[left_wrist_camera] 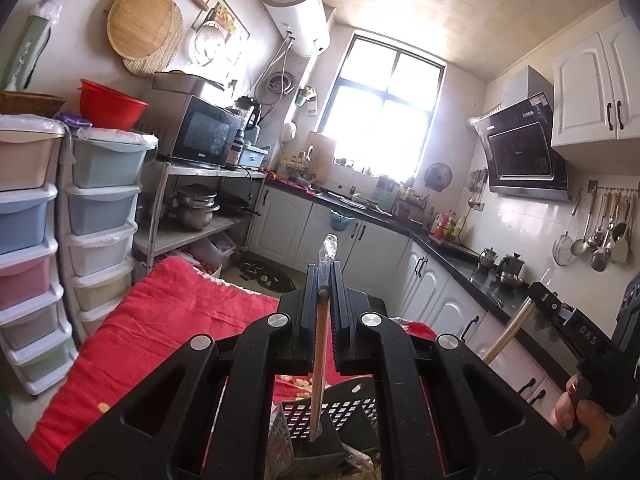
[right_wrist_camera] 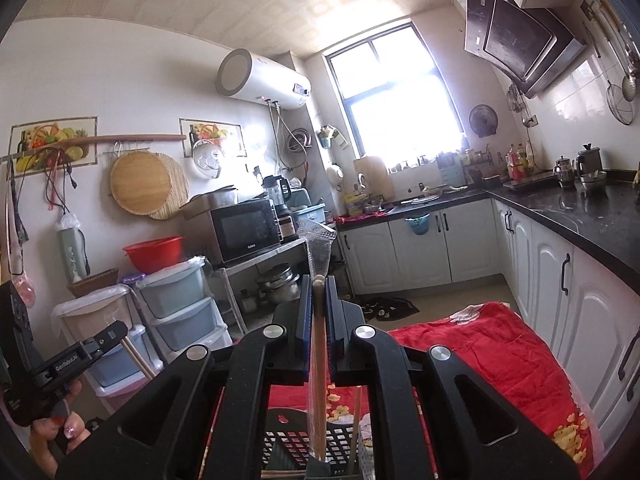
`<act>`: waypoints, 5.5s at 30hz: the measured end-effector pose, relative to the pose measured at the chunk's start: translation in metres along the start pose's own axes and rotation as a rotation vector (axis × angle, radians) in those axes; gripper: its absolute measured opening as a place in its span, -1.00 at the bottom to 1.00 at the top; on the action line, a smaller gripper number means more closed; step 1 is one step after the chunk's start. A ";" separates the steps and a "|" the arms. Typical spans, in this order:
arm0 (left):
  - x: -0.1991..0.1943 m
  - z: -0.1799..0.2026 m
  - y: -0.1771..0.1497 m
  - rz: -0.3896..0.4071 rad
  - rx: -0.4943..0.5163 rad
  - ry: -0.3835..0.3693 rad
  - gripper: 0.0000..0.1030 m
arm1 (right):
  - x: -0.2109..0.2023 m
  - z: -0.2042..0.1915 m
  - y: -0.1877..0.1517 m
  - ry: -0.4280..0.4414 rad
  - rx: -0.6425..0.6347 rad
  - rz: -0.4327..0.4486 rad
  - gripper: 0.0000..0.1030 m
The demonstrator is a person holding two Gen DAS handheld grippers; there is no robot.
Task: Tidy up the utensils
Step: 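Lower both held chopsticks down into the caddy, then open both tools to release the chopsticks into the green caddy, then withdraw both open tools and lower them toward the chopstick pile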
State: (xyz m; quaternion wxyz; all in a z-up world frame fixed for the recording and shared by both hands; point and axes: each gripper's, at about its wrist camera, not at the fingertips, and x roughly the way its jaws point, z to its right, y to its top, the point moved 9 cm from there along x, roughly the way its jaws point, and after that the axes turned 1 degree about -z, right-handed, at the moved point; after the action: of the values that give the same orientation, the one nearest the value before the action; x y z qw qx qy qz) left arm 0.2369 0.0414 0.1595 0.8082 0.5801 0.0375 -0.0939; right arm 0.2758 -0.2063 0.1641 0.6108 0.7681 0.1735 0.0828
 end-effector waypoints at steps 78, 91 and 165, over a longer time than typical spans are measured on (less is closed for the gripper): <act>-0.019 -0.037 -0.081 -0.184 -0.098 -0.017 0.79 | -0.026 0.006 -0.108 -0.077 0.019 -0.208 0.07; -0.025 -0.052 -0.100 -0.224 -0.112 0.010 0.79 | -0.036 -0.002 -0.123 -0.059 0.009 -0.252 0.19; 0.000 -0.066 -0.240 -0.608 -0.177 0.030 0.78 | -0.056 0.005 -0.266 -0.076 -0.043 -0.686 0.21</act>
State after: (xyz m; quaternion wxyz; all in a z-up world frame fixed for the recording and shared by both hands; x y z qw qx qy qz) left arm 0.1938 0.0297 -0.0850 0.7898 0.4712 0.2293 -0.3188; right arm 0.1812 -0.1795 -0.0896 0.6251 0.6545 0.3971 -0.1522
